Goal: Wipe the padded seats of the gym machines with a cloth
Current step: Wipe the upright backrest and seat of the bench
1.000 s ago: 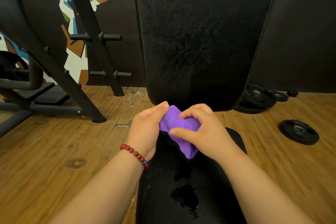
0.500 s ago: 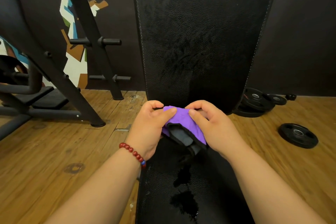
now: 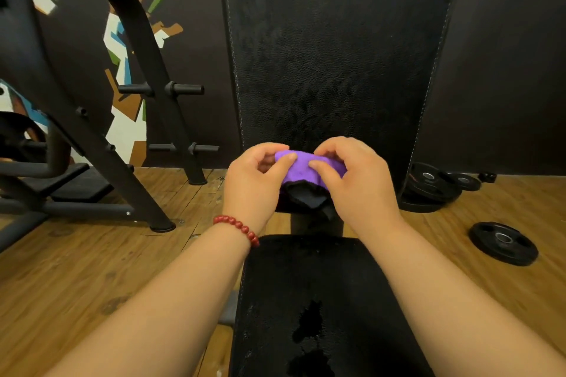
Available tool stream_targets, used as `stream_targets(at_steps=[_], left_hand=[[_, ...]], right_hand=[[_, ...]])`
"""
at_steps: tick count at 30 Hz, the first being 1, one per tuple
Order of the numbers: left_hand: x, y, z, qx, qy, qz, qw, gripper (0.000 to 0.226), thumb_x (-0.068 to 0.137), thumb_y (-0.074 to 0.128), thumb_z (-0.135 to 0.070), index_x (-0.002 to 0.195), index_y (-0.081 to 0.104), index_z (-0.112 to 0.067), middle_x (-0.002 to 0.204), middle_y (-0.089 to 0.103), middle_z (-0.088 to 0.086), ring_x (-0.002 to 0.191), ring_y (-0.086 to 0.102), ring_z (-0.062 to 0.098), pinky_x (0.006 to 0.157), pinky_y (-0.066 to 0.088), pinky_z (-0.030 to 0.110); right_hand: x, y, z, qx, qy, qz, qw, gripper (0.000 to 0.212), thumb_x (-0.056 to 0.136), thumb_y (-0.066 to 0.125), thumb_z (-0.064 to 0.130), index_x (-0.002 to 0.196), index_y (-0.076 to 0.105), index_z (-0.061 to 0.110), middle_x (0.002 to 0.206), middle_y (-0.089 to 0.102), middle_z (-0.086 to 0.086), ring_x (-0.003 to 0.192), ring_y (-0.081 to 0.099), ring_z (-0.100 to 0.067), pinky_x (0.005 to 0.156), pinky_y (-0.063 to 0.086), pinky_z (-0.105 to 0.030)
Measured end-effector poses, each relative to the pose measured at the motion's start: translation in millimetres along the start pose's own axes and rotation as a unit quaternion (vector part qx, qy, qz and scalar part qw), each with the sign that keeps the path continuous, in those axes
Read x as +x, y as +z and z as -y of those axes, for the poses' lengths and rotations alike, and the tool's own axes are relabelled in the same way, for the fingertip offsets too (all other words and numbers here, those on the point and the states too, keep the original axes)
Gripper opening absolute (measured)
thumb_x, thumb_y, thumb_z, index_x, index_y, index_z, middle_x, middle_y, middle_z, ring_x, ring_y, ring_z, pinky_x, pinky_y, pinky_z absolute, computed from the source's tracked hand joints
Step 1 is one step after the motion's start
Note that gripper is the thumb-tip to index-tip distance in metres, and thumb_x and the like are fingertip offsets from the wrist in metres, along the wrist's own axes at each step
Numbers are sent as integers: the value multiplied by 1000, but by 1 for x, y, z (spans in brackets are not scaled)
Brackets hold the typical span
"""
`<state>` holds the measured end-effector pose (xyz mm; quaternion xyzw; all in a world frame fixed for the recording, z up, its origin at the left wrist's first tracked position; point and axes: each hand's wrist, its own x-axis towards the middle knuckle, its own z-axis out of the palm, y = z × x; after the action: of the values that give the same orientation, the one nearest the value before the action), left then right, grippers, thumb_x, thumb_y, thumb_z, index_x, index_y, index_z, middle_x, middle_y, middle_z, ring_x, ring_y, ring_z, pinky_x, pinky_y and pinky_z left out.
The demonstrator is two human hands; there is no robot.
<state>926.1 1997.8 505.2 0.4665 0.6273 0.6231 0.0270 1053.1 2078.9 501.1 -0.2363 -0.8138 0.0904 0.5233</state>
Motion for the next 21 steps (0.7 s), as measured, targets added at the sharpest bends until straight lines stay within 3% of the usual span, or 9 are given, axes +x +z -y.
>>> stream_targets(at_steps=[2, 4, 7, 9, 11, 14, 17, 21], left_hand=[[18, 4, -3, 48, 53, -28, 997, 11, 90, 66, -25, 89, 63, -35, 83, 62, -16, 82, 59, -1, 67, 46, 8], [33, 10, -3, 123, 100, -56, 986, 5, 90, 66, -28, 91, 66, -33, 85, 57, -15, 84, 55, 5, 72, 41, 11], [46, 12, 2, 211, 136, -116, 961, 14, 86, 70, -34, 97, 72, -26, 101, 49, -11, 101, 41, 9, 88, 35, 25], [52, 7, 5, 235, 187, -134, 944, 27, 83, 72, -34, 109, 69, -25, 122, 49, -4, 119, 36, 13, 102, 29, 32], [60, -1, 10, 268, 247, -103, 926, 46, 86, 68, -36, 129, 58, -27, 150, 35, 2, 142, 20, 21, 112, 15, 39], [80, -14, 18, 350, 344, -38, 871, 55, 95, 50, -42, 147, 37, -28, 161, 14, 6, 149, -3, 25, 117, -1, 43], [101, -20, 24, 424, 414, 4, 806, 54, 100, 35, -46, 150, 27, -27, 161, 13, 9, 148, -1, 30, 119, -10, 39], [114, -20, 35, 432, 461, -14, 775, 51, 103, 29, -45, 149, 29, -25, 159, 19, 12, 147, 7, 33, 120, -7, 42]], right_hand=[[18, 4, -2, -59, -39, -38, 997, 6, 87, 67, 20, 91, 64, 19, 85, 60, 7, 81, 53, -15, 75, 45, -36], [31, 10, -4, -116, -70, -77, 988, 6, 86, 68, 17, 90, 64, 16, 86, 61, -1, 80, 53, -22, 68, 43, -38], [34, 22, -11, -215, -149, -109, 959, 10, 82, 64, 13, 91, 69, 12, 89, 59, -8, 77, 53, -28, 62, 32, -32], [32, 27, -19, -235, -199, -106, 945, 20, 84, 58, 13, 98, 72, 10, 95, 62, -11, 80, 56, -30, 63, 35, -33], [29, 29, -26, -221, -233, -104, 941, 25, 89, 56, 13, 106, 72, 6, 108, 65, -14, 90, 60, -33, 69, 46, -39], [23, 32, -35, -229, -257, -79, 936, 37, 93, 59, 32, 117, 69, 6, 128, 61, -13, 111, 59, -32, 83, 48, -44], [25, 34, -40, -265, -274, -56, 923, 53, 92, 59, 49, 123, 65, 6, 139, 54, -10, 124, 51, -29, 92, 44, -43], [29, 41, -46, -294, -306, -56, 904, 56, 93, 59, 48, 128, 60, 4, 140, 54, -9, 127, 51, -26, 97, 46, -42]])
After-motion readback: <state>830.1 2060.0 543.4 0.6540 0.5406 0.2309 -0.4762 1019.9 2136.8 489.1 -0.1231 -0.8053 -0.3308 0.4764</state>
